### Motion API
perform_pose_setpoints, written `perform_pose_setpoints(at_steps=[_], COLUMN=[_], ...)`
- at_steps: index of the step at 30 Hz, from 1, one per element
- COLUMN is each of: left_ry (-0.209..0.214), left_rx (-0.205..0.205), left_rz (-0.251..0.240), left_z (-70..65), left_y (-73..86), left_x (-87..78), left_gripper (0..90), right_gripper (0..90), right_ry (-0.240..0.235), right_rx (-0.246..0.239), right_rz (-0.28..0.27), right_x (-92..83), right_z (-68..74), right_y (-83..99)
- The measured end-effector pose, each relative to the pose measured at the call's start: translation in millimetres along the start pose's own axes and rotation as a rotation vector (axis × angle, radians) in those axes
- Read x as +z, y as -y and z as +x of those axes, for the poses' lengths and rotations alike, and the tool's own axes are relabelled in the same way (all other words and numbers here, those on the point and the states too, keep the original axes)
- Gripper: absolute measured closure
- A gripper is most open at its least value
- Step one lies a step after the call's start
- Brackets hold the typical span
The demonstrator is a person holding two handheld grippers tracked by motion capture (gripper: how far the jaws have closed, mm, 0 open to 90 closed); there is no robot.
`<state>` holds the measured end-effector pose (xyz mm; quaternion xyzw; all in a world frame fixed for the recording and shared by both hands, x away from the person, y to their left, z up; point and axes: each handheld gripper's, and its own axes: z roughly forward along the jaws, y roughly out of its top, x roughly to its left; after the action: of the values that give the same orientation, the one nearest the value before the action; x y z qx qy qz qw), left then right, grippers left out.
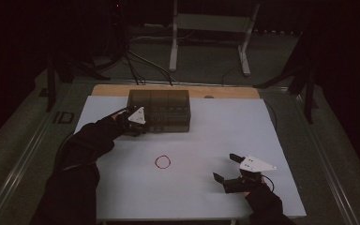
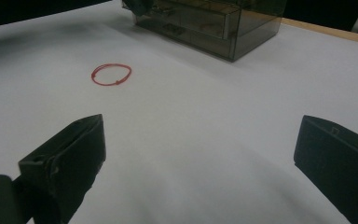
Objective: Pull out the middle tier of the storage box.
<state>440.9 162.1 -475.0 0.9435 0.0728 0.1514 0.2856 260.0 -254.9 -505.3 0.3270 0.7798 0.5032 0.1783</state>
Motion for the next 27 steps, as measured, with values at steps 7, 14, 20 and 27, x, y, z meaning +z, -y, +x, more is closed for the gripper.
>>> perform_pose_setpoints(at_steps=[7, 14, 20, 27], left_ry=[0.009, 0.016, 0.026, 0.043], left_rx=[0.01, 0.022, 0.024, 0.023], left_rz=[-0.01, -0.01, 0.001, -0.003], left_z=[1.5, 2.7, 1.8, -1.9], left_y=[0.1, -0.6, -2.6, -2.8], left_x=[-1.6, -2.8, -4.5, -6.9], left_gripper=[78.9, 80.4, 81.8, 83.2], right_gripper=[2.4, 2.4, 2.4, 2.4], right_ry=[0.0, 0.0, 0.002, 0.002], right_rx=[0.001, 0.005, 0.007, 0.004], right_rz=[0.005, 0.007, 0.004, 0.002], right_x=[0.7, 1.0, 0.8, 0.3], right_z=[-0.1, -0.5, -0.7, -0.7], right_y=[0.4, 0.6, 0.5, 0.3])
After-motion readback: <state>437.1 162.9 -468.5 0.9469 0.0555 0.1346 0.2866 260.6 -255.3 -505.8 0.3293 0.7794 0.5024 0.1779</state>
